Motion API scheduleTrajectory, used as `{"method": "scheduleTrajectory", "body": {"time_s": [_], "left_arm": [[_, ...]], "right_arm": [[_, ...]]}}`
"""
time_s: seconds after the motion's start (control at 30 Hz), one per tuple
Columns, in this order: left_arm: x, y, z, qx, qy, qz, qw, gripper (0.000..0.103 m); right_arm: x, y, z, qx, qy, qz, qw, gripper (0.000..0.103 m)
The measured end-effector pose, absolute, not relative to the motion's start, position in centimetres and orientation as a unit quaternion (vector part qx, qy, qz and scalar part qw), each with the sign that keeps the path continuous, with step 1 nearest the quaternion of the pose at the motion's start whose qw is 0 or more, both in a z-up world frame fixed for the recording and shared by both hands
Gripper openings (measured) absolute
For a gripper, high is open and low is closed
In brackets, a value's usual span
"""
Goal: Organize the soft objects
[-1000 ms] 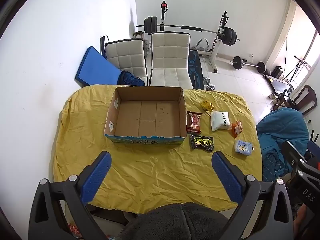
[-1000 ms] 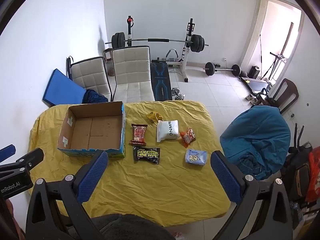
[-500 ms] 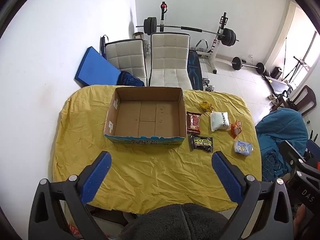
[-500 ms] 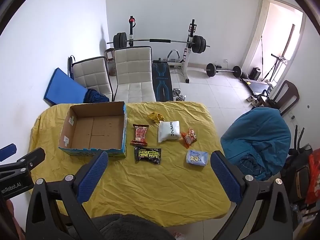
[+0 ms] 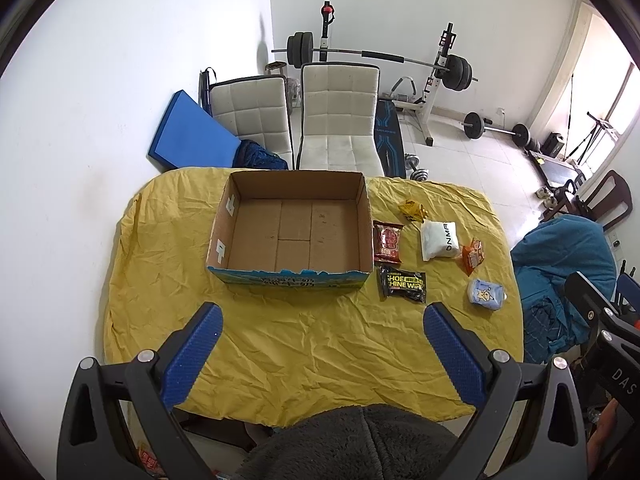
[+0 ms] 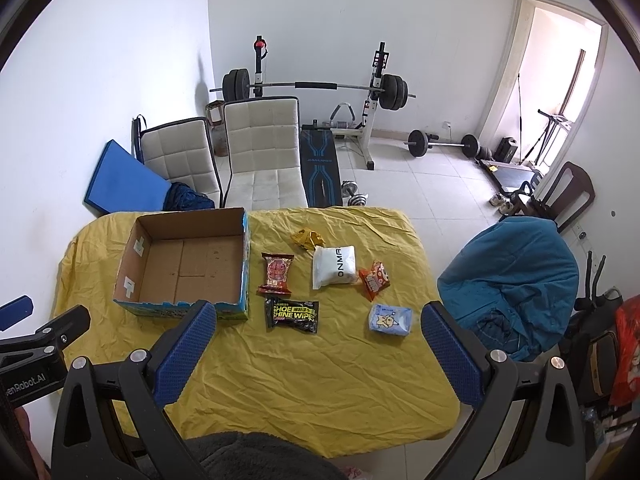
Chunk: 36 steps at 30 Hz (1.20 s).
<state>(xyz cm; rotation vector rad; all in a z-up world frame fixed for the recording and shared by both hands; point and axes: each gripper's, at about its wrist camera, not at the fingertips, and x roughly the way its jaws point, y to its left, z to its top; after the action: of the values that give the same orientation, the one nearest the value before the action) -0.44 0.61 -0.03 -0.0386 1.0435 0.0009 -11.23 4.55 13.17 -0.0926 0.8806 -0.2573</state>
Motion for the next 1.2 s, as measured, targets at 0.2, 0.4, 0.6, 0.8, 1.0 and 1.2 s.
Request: {"method": "scheduleTrajectory", "body": {"time_s": [0.2, 0.4, 0.6, 0.8, 1.0, 1.2], "left_arm": [[-0.63, 0.54, 0.11, -0.019, 0.494, 0.001, 0.869, 0.103], [-0.50, 0.65, 0.26, -0.022, 0.491, 0.001, 0.871, 0.103], [-0.49, 0.68, 0.43, -0.022, 0.490, 0.002, 0.872, 0.103], [-0.46, 0.79, 0.52, -0.022, 0.489, 0.003, 0.872, 0.103], [-0.48, 0.82, 0.63, -0.022, 0.488, 0.004, 0.873, 0.103], [-0.84, 0.80, 0.58, -0.022, 0.487, 0.004, 0.873, 0.103]], "right_arm": [[-11.12, 4.56, 13.27, -0.042, 0.423, -0.124, 0.897, 0.103], [-11.22, 4.53, 13.30, -0.041, 0.420, -0.125, 0.898, 0.103], [-11.10, 4.50, 13.21, -0.038, 0.422, -0.124, 0.897, 0.103], [-11.20, 4.23, 13.07, -0.036, 0.422, -0.120, 0.898, 0.103], [-11.36, 4.17, 12.76, -0.036, 0.425, -0.117, 0.897, 0.103], [-11.54, 4.42, 12.67, -0.037, 0.423, -0.116, 0.898, 0.103]]}}
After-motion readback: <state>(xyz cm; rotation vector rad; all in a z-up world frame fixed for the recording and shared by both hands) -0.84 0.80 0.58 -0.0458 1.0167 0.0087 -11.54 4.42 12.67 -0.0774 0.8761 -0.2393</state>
